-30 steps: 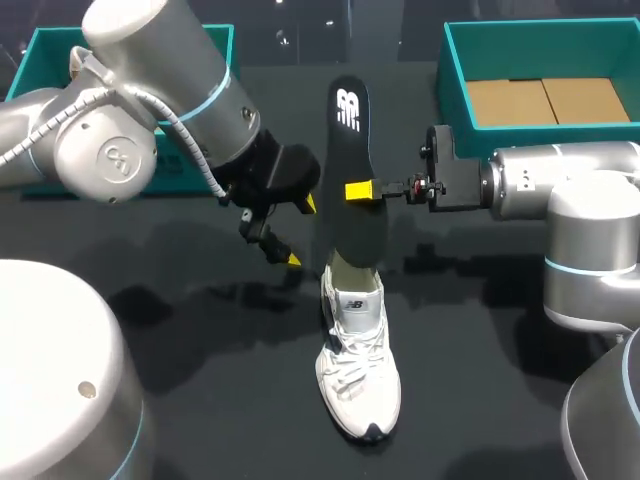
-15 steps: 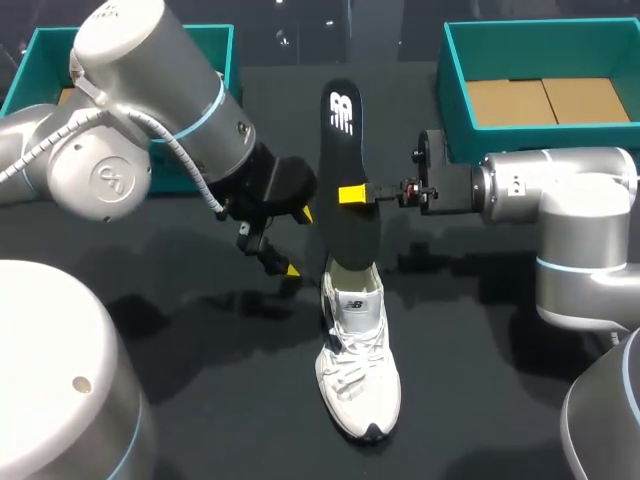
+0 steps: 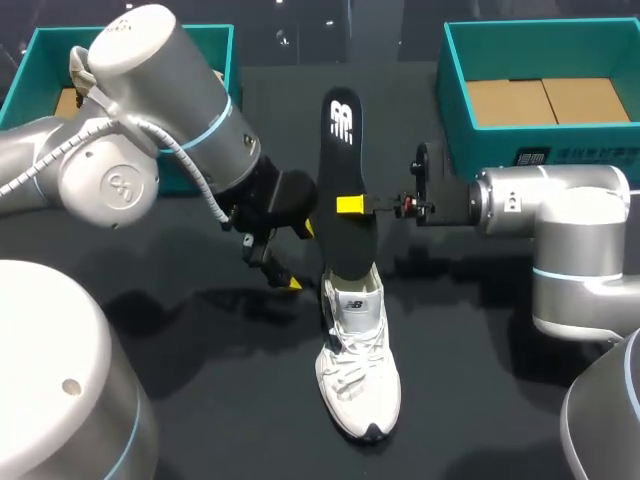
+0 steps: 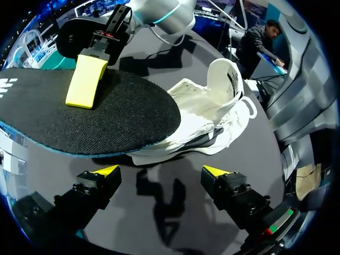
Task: Take the shoe out of the shoebox, open the shoe tongue, remove and reinsert the insole, then place the shoe into the shoebox
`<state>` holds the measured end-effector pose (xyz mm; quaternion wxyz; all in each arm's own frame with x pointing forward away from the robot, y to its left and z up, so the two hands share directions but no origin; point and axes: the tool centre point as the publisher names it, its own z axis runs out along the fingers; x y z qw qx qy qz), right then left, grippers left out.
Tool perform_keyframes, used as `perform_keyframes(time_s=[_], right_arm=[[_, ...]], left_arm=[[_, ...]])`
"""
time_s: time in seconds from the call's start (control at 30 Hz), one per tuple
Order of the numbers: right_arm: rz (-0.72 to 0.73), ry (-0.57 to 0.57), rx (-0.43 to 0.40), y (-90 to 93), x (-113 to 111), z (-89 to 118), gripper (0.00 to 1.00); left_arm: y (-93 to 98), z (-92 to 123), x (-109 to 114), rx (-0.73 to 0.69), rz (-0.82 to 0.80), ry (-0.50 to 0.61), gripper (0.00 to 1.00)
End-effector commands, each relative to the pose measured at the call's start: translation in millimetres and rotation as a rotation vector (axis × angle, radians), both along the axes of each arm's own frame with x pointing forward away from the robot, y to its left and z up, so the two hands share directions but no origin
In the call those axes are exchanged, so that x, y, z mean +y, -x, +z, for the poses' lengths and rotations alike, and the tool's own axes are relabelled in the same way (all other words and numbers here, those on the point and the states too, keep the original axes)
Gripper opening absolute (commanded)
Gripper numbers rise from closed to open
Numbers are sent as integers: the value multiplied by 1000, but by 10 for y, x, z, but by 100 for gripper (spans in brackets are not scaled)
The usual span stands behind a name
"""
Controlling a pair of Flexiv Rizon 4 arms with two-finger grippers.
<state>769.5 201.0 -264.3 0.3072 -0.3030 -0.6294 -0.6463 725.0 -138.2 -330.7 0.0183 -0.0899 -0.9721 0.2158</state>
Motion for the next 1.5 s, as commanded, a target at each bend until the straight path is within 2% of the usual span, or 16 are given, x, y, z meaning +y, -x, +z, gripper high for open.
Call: perform_keyframes(time_s=[0.03, 0.3, 0.6, 1.0, 1.27, 1.5], right_arm=[[10, -15, -3, -35, 20, -64, 0], [19, -32, -12, -76, 34, -101, 0], [20, -38, -32, -101, 20, -109, 0], [6, -34, -37, -62, -9, -125, 0], [-15, -30, -78, -56, -8, -156, 0], [-52, 19, -104, -65, -33, -146, 0]], left_arm=[[-39, -118, -71, 8, 1, -3, 100], [11, -216, -120, 9, -21, -23, 100], [-35, -257, -140, 15, -19, -19, 100], [-28, -295, -211, 13, -41, -34, 100], [-28, -295, -211, 13, -41, -34, 100], [-28, -295, -211, 13, -41, -34, 100]])
